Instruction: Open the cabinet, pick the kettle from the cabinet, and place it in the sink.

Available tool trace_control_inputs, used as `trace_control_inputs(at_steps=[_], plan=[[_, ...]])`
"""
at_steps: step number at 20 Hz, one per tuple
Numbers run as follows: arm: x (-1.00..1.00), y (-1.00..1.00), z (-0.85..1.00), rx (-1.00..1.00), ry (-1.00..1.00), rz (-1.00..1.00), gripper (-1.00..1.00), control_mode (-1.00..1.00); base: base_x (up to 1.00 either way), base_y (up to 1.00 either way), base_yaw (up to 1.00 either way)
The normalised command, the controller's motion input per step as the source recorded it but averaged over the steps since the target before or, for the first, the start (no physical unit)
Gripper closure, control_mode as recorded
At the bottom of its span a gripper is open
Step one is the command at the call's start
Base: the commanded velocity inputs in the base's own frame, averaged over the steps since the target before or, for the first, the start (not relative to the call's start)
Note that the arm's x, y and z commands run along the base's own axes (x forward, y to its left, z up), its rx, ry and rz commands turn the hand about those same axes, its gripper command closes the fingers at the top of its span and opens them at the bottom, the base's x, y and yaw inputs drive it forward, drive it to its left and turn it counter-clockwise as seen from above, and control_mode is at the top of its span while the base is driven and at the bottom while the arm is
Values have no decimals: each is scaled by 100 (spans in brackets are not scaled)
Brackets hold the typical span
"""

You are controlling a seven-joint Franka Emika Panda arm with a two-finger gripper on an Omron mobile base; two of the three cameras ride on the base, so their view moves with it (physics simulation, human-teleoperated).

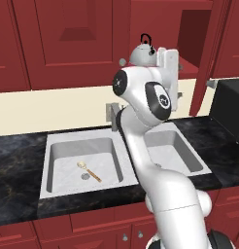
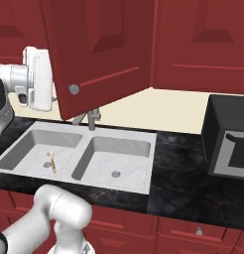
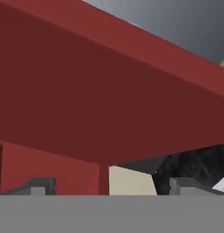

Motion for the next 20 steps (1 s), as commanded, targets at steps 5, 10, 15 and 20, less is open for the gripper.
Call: trace_control_inputs(at_steps=[5,10,15,20], plan=[[8,-12,-13,0,-2,-10,-100,-100,0,0,0],[1,-3,-2,1,-2,-8,-100,-100,0,0,0],[-20,-15,0,4,-1,-7,-100,-100,0,0,0],[-34,-32,0,7,0,-12,-100,-100,0,0,0]])
